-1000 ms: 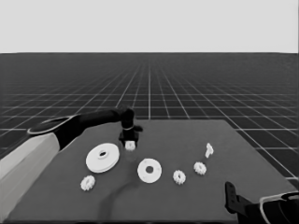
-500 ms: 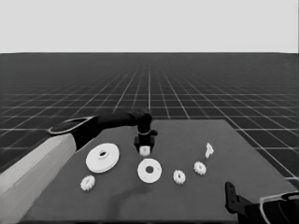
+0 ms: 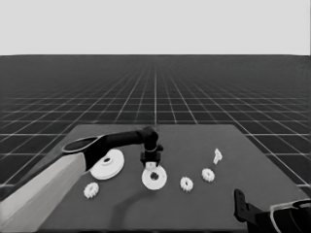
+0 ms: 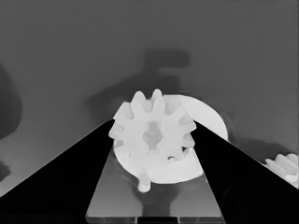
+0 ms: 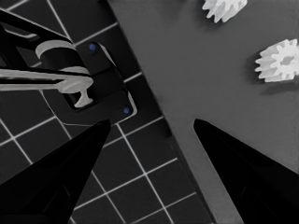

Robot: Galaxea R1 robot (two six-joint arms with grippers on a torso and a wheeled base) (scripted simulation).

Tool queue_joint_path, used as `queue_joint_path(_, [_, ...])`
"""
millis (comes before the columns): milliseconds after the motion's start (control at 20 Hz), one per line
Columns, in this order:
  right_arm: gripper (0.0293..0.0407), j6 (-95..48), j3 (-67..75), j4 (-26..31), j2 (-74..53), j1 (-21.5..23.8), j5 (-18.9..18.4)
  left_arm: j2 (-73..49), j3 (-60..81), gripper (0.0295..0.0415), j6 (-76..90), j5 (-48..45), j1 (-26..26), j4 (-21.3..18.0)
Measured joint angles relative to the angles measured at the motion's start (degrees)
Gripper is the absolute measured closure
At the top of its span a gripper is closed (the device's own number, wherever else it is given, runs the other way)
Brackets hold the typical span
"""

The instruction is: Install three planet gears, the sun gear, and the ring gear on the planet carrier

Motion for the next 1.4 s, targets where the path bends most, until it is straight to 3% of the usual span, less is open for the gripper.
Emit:
queue_joint_path(100, [0.0315,0.00,0.00,0.00,0.00,0.00,0.00,0.01,-0.03,0.0339,0.02,-0.02,0.02,0.02])
queue_joint_path(200, [0.0315,0.00,0.00,0.00,0.00,0.00,0.00,0.01,-0.04,0.0327,0.02,-0.03,0.02,0.03])
queue_joint_path(500, [0.0315,0.00,0.00,0.00,0.00,0.00,0.00,0.01,-0.05,0.0326,0.02,-0.03,0.03,0.03])
queue_joint_path(650, [0.0315,0.00,0.00,0.00,0.00,0.00,0.00,-2.08,6.29,0.0326,-3.47,3.51,-6.47,-5.48])
queue_joint_path(1000, [0.0315,0.00,0.00,0.00,0.00,0.00,0.00,-2.21,6.84,0.0326,-3.77,4.12,-8.15,-7.12])
queue_joint_path(1050, [0.0315,0.00,0.00,0.00,0.00,0.00,0.00,-17.97,33.26,0.0326,-14.72,5.29,-7.33,-5.57])
queue_joint_path(1100, [0.0315,0.00,0.00,0.00,0.00,0.00,0.00,-34.31,48.02,0.0326,-13.80,5.21,-6.54,-4.97])
queue_joint_path(1200, [0.0315,0.00,0.00,0.00,0.00,0.00,0.00,-48.55,53.34,0.0326,-4.84,3.44,-5.84,-4.72])
queue_joint_path(1400, [0.0315,0.00,0.00,0.00,0.00,0.00,0.00,-54.19,53.17,0.0326,1.49,2.08,-5.60,-4.96])
